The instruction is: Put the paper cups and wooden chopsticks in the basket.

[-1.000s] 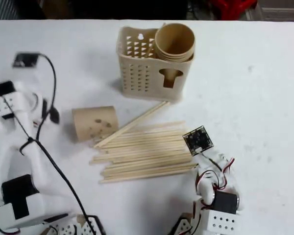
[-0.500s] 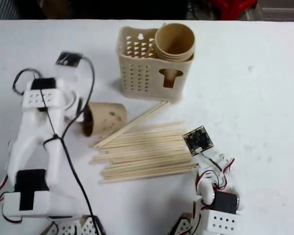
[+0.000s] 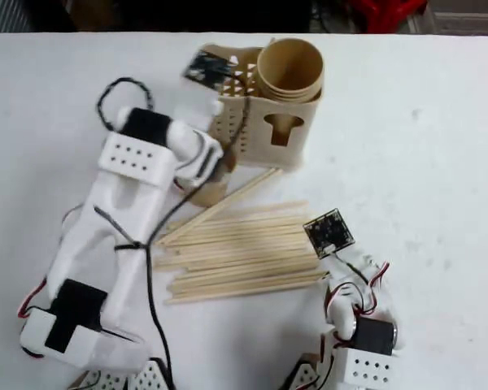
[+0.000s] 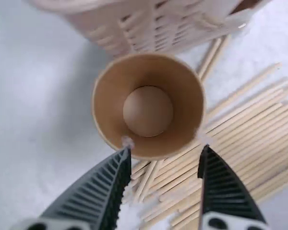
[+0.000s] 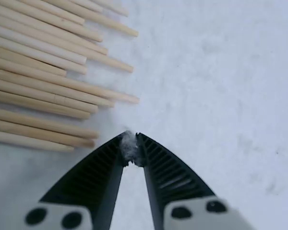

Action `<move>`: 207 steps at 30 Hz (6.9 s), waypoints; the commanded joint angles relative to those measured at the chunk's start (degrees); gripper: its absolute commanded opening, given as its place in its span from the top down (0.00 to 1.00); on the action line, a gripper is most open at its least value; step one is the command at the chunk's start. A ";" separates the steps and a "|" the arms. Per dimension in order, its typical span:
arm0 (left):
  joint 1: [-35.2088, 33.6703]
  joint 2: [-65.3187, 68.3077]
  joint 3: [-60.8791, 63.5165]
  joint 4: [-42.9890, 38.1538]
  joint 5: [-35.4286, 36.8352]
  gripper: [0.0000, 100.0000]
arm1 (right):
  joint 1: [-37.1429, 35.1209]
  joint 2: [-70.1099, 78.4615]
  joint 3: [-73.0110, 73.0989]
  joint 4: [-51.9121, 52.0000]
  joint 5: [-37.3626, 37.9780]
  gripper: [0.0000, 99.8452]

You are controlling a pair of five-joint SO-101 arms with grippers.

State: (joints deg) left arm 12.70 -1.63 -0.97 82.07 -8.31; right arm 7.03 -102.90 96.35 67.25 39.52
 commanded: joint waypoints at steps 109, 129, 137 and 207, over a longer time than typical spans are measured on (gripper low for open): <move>3.47 28.97 -56.70 -21.63 14.33 0.84 | -0.57 -0.31 0.44 0.22 0.62 0.98; -2.68 34.07 -66.02 -15.03 14.33 0.84 | -0.57 -0.31 0.44 0.22 0.62 0.98; -8.57 33.98 -55.47 -14.68 14.15 0.84 | -0.57 -0.31 0.44 0.22 0.62 0.98; -20.44 27.30 -46.51 19.34 13.63 0.79 | -2.68 -0.22 0.44 0.57 0.70 0.98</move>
State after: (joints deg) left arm -7.25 22.90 -43.87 101.76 6.29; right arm 4.92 -102.90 96.35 67.60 39.60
